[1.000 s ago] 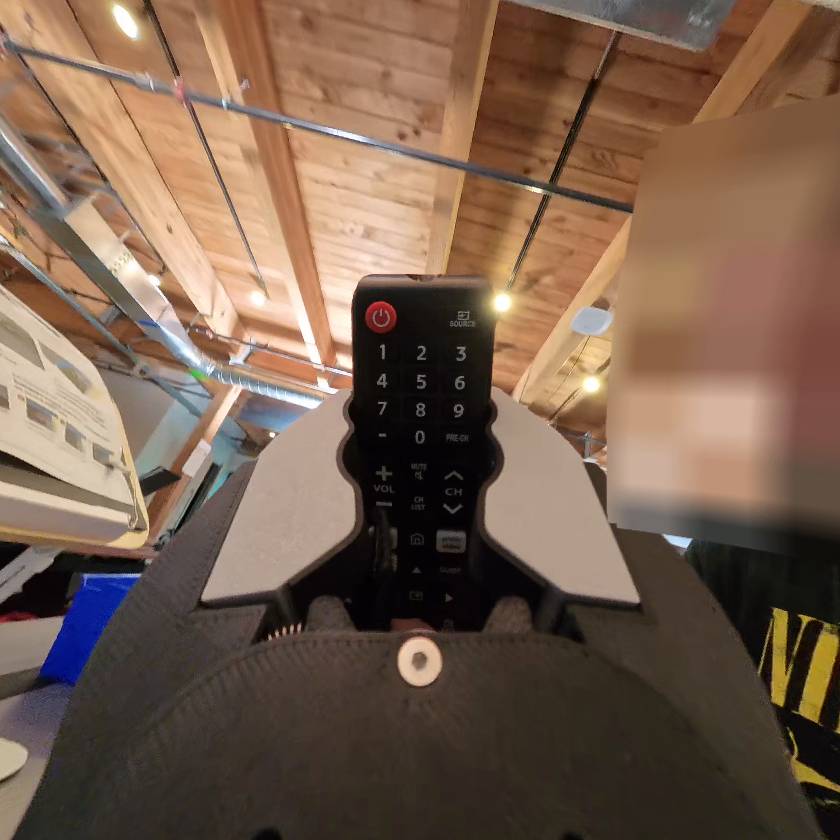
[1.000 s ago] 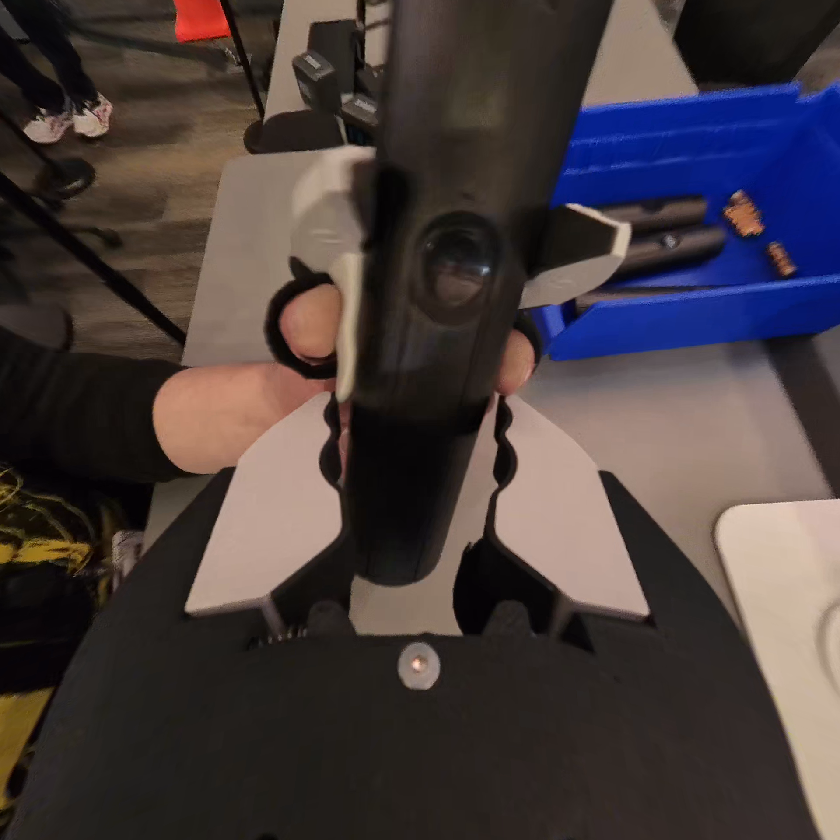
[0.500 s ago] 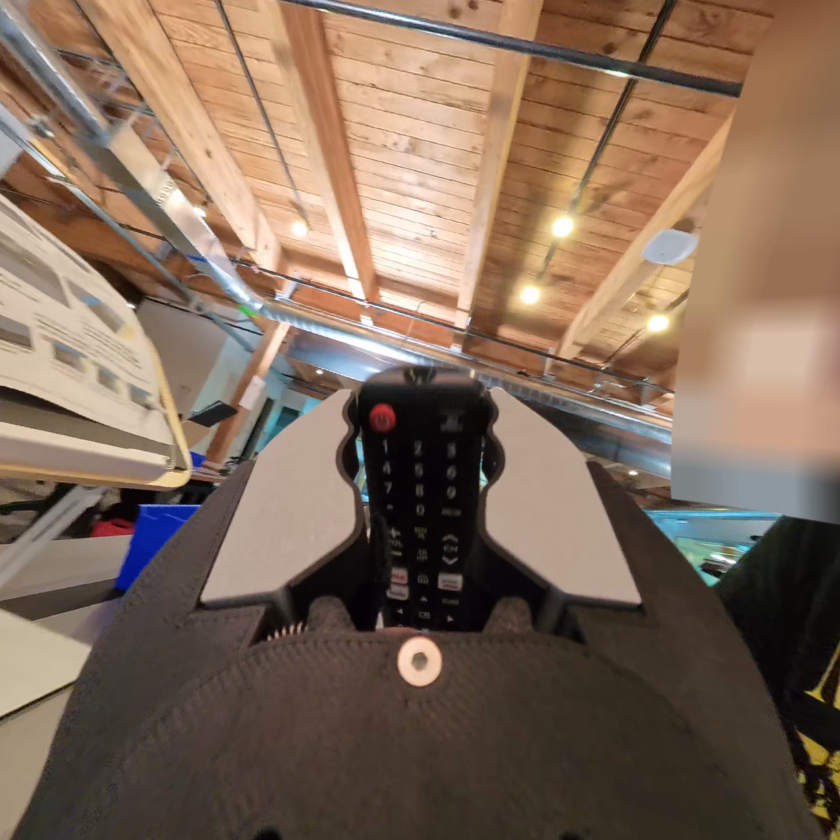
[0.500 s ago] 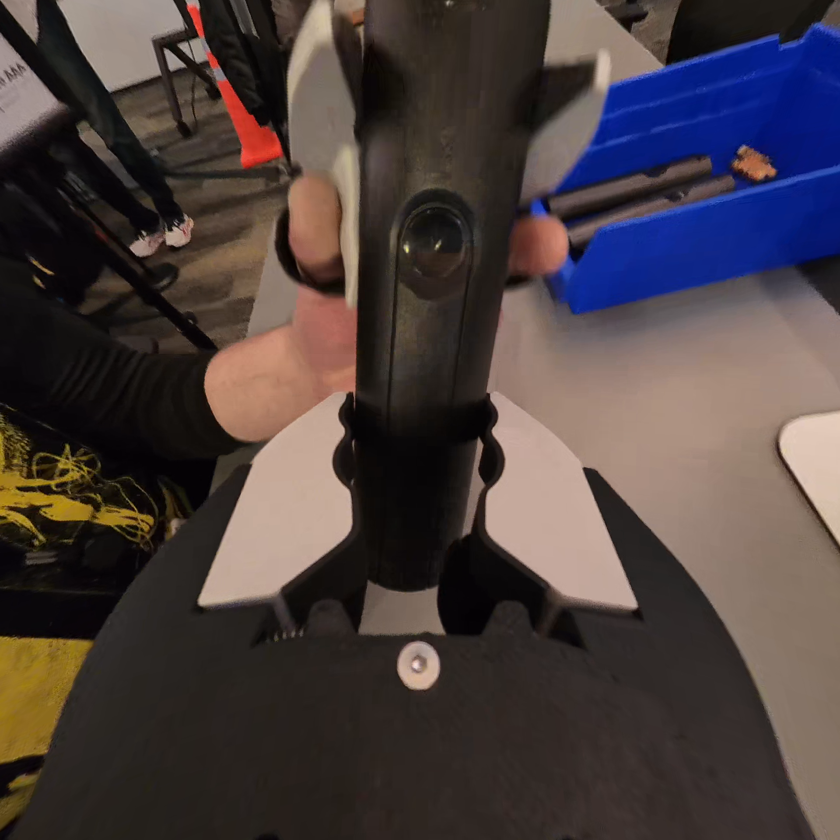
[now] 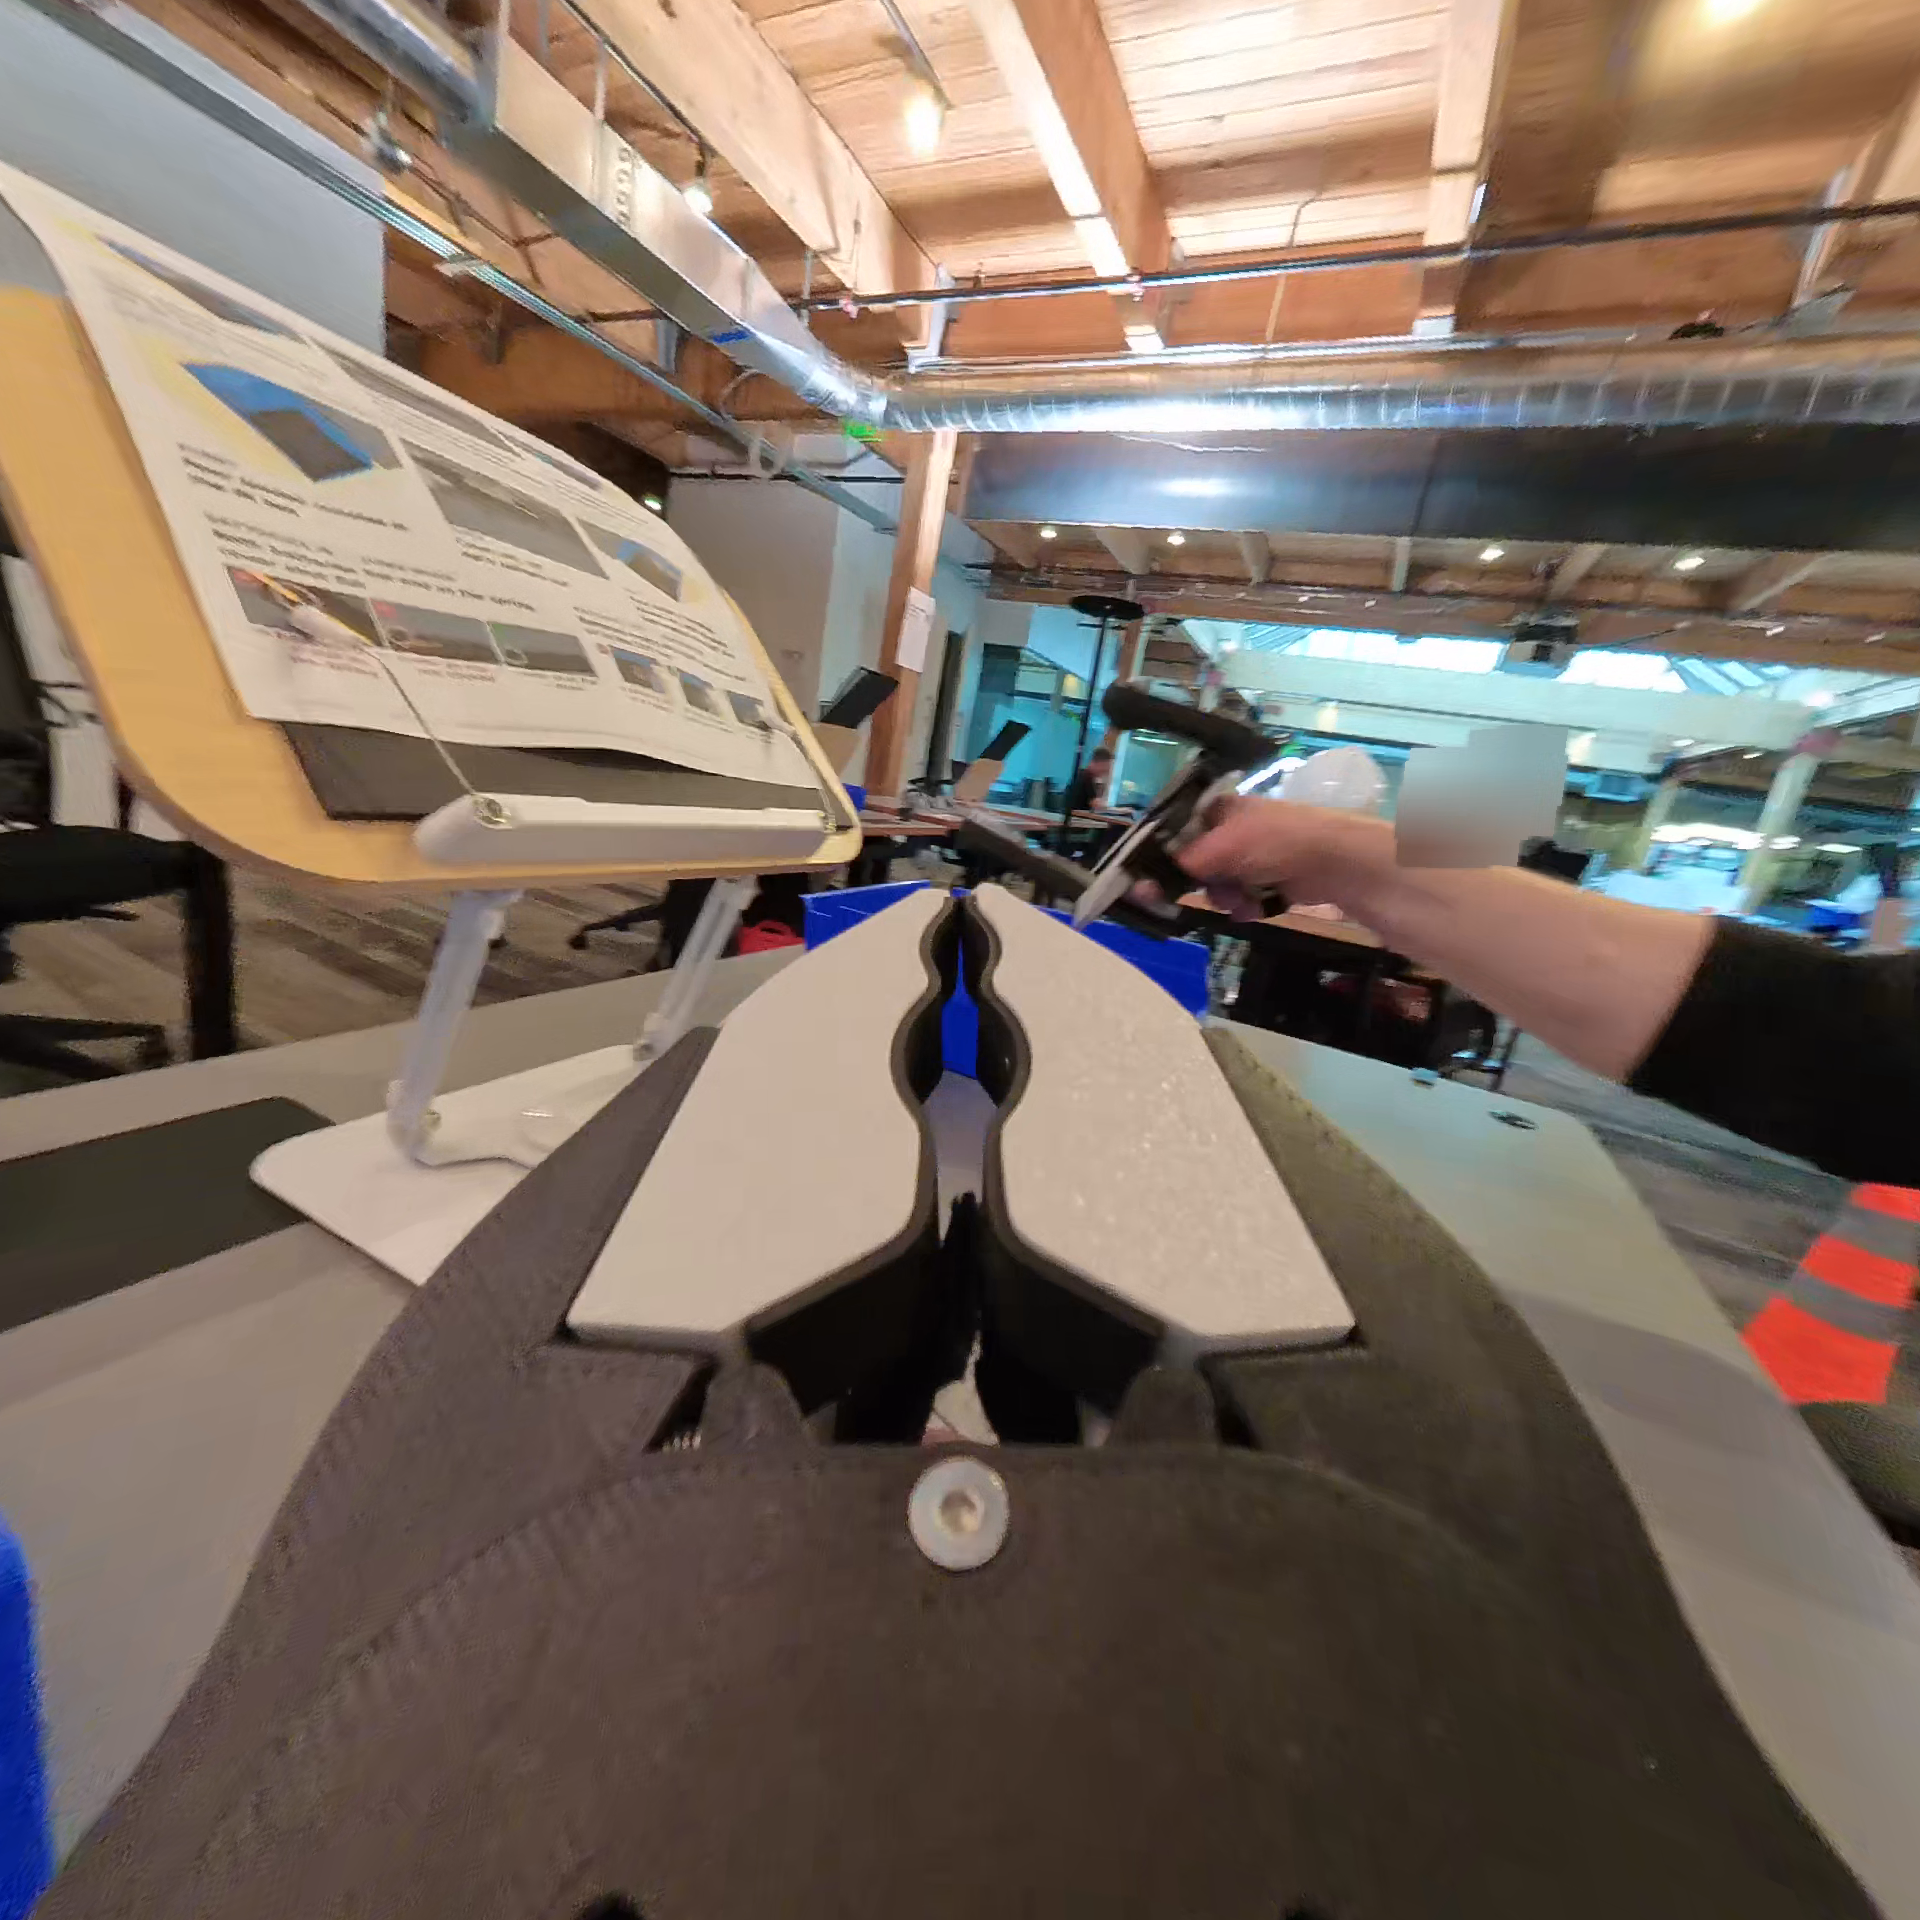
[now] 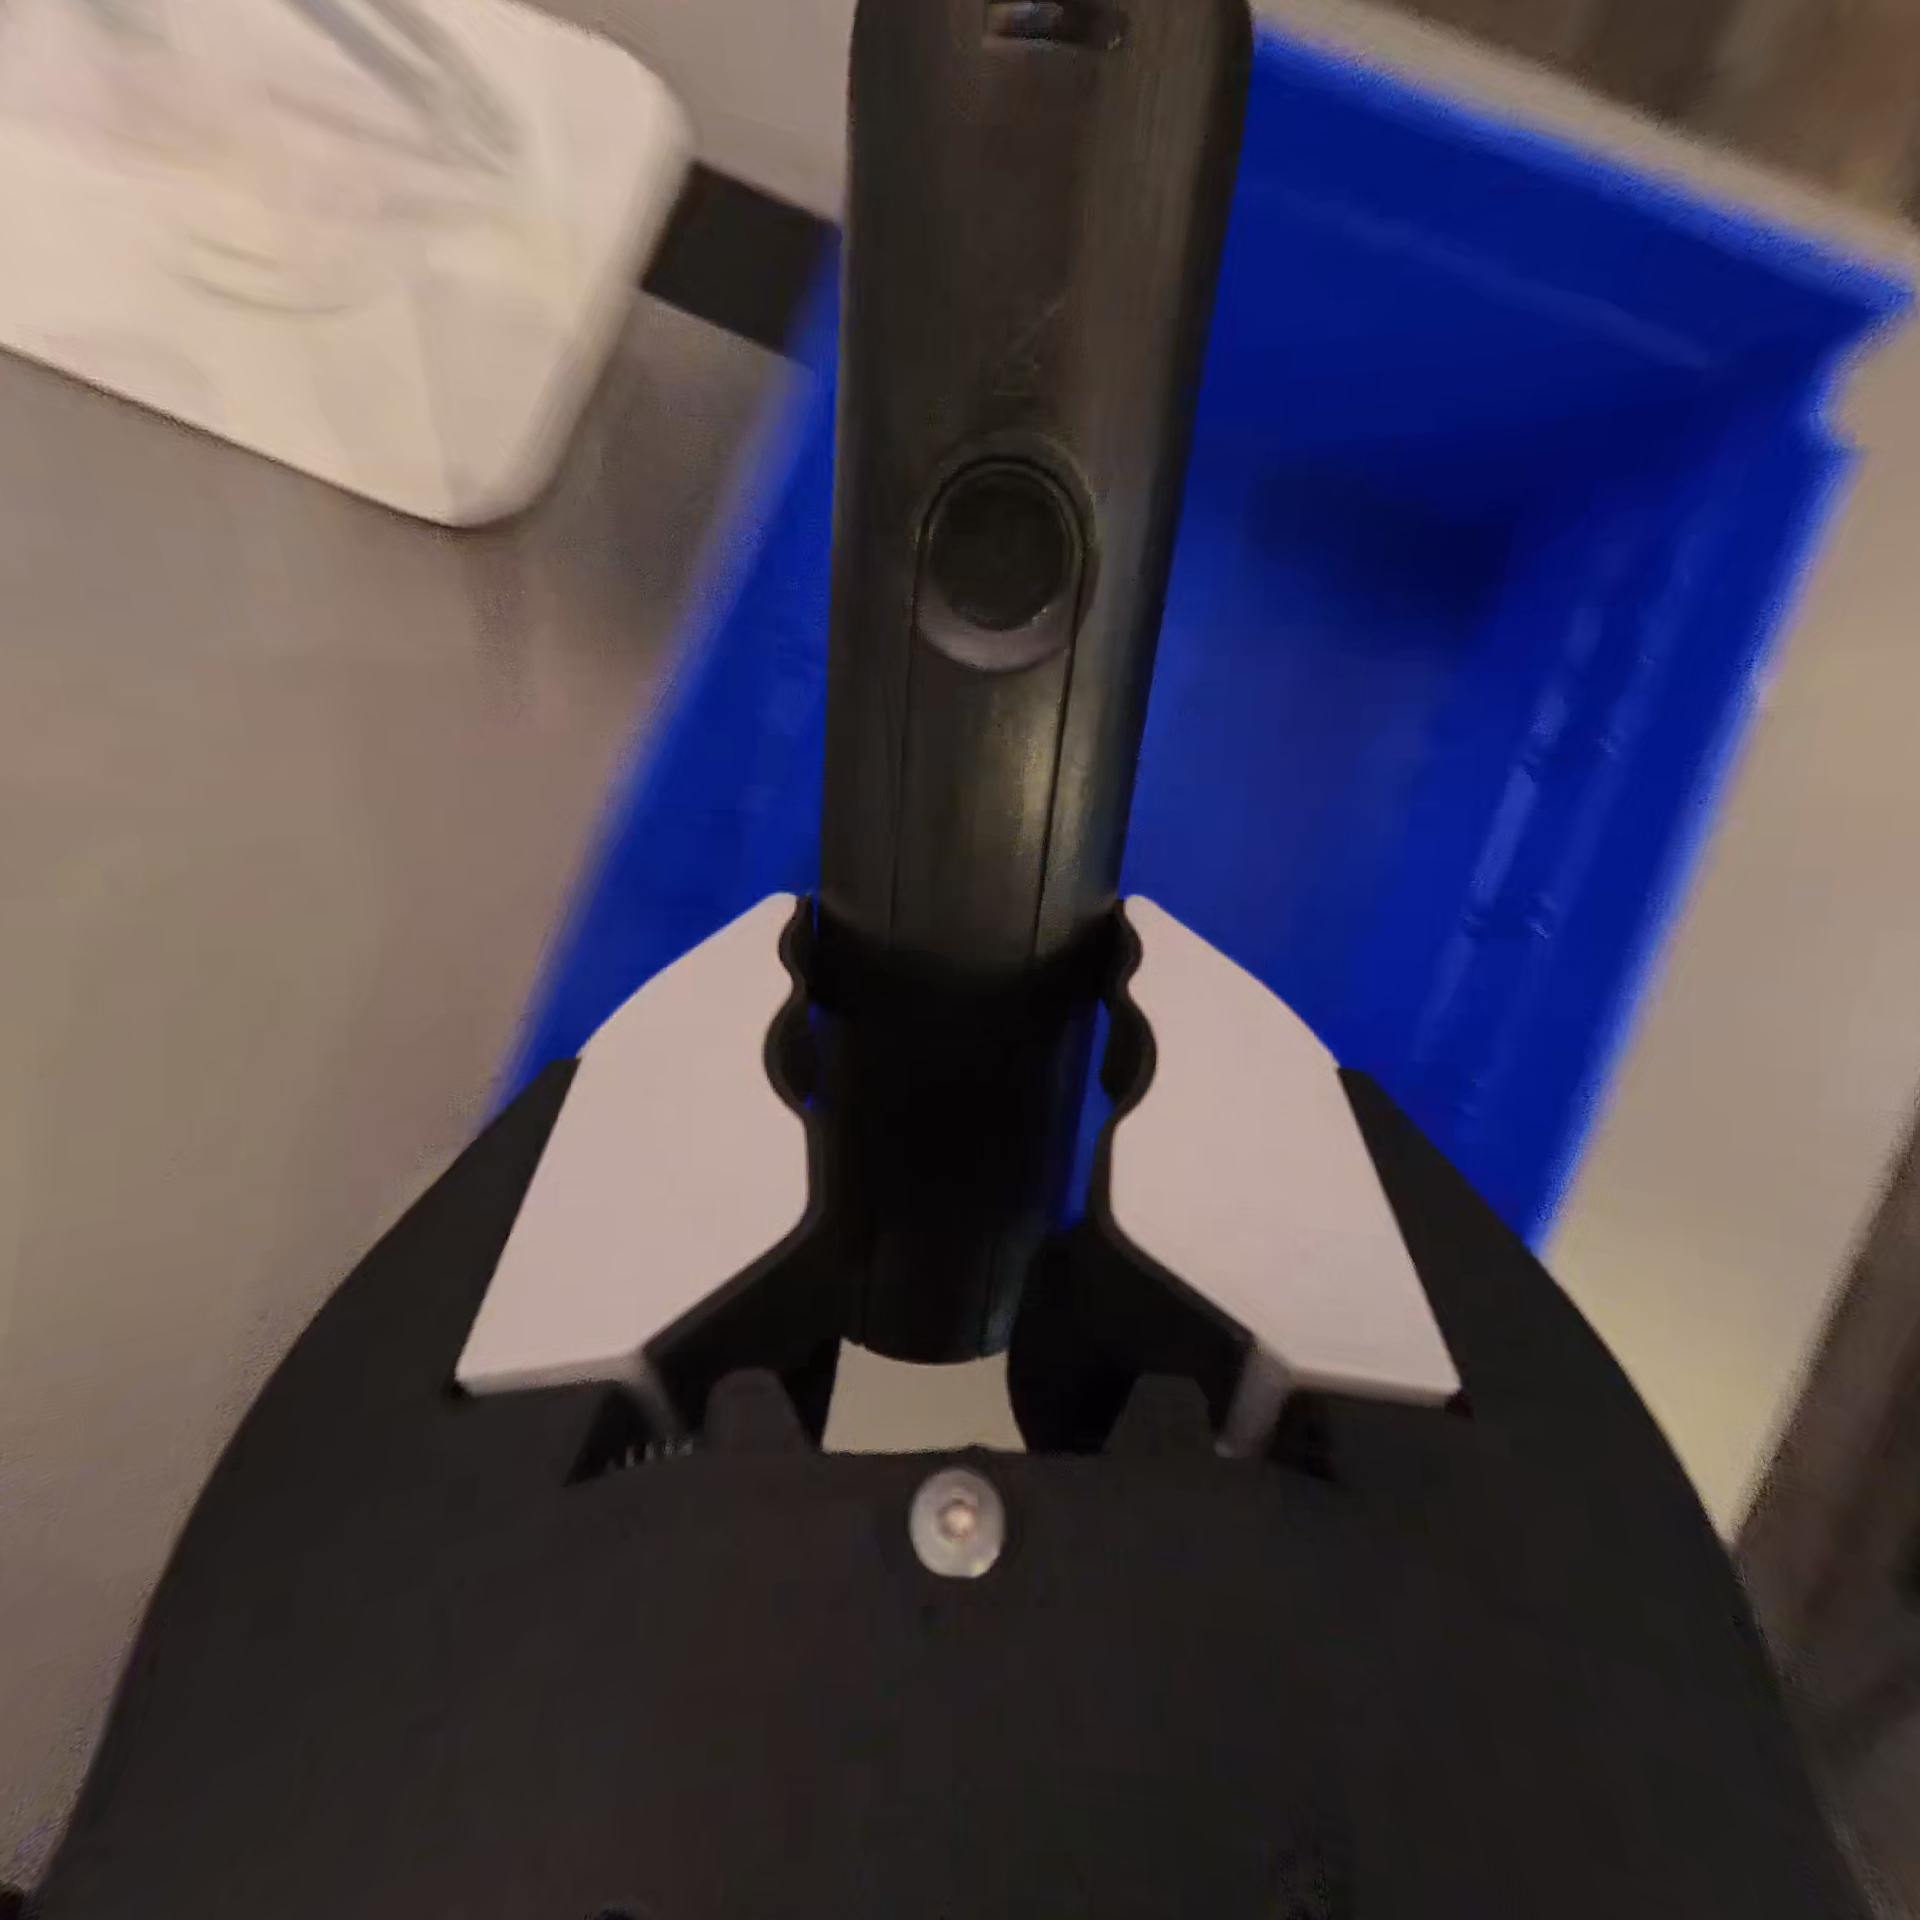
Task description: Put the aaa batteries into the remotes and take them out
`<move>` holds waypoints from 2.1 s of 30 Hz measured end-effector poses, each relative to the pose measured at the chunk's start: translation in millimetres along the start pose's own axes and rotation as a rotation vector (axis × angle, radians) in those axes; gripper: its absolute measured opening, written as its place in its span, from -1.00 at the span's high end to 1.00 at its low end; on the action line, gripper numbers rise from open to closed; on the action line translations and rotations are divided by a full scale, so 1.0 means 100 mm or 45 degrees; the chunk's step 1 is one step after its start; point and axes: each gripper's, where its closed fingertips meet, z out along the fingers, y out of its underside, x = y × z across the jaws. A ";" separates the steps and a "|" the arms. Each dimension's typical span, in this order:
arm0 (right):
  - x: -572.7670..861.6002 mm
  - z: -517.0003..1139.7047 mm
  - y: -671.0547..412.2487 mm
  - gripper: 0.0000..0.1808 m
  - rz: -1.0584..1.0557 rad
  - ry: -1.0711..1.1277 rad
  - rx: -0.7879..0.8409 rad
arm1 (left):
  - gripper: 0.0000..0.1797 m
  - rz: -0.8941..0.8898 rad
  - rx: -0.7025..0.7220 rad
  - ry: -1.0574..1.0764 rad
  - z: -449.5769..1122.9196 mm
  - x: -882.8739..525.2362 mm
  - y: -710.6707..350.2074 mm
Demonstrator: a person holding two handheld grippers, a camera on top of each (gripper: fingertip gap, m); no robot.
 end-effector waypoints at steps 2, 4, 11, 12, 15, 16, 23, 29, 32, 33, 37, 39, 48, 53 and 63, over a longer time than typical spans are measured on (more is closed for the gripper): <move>0.29 0.23 0.21 0.41 0.080 0.045 -0.151 | 1.00 -0.019 -0.014 0.025 0.02 0.03 0.03; 0.50 0.44 0.37 0.41 0.098 0.128 -0.268 | 1.00 0.024 -0.063 0.001 0.04 0.03 0.09; 0.79 0.87 0.77 0.41 0.248 0.266 -0.443 | 0.99 -0.043 -0.036 0.007 0.00 -0.02 0.08; 0.82 0.89 0.79 0.41 0.256 0.289 -0.453 | 0.98 -0.057 -0.026 -0.001 -0.01 -0.04 0.07; 0.80 0.74 0.68 0.18 0.202 0.346 -0.432 | 0.97 -0.067 -0.031 -0.005 -0.02 -0.05 0.07; 0.78 0.67 0.63 0.15 0.195 0.356 -0.413 | 0.92 -0.063 -0.044 -0.026 -0.02 -0.07 0.08; 0.13 0.08 0.05 0.27 -0.047 0.327 -0.012 | 0.58 0.155 -0.156 -0.324 -0.25 -0.35 -0.12; -0.76 -0.20 -0.04 0.39 -0.308 0.230 0.303 | 0.41 0.229 -0.530 -0.745 -0.88 -1.23 -0.26; -1.15 -0.19 0.01 0.52 -0.369 0.103 0.426 | 0.38 0.166 -0.906 -0.772 -0.93 -1.64 0.03; -1.22 -0.17 0.03 0.52 -0.389 0.097 0.447 | 0.38 0.145 -1.030 -0.790 -0.93 -1.79 0.16; -1.51 -0.05 0.12 0.53 -0.418 -0.018 0.478 | 0.28 -0.006 -1.501 -0.801 -1.01 -2.17 0.75; -1.58 0.00 0.16 0.54 -0.427 -0.049 0.481 | 0.28 -0.007 -1.665 -0.831 -1.06 -2.28 0.91; -1.75 0.11 0.28 0.54 -0.441 -0.161 0.507 | 0.40 -0.143 -1.939 -0.843 -1.23 -2.48 1.31; -1.88 0.09 0.27 0.54 -0.461 -0.229 0.535 | 0.43 0.013 -1.850 -0.930 -1.25 -2.58 1.18; -2.71 -0.23 -0.03 0.51 -0.463 -0.613 0.700 | 0.45 0.228 -1.480 -1.043 -1.22 -2.47 0.48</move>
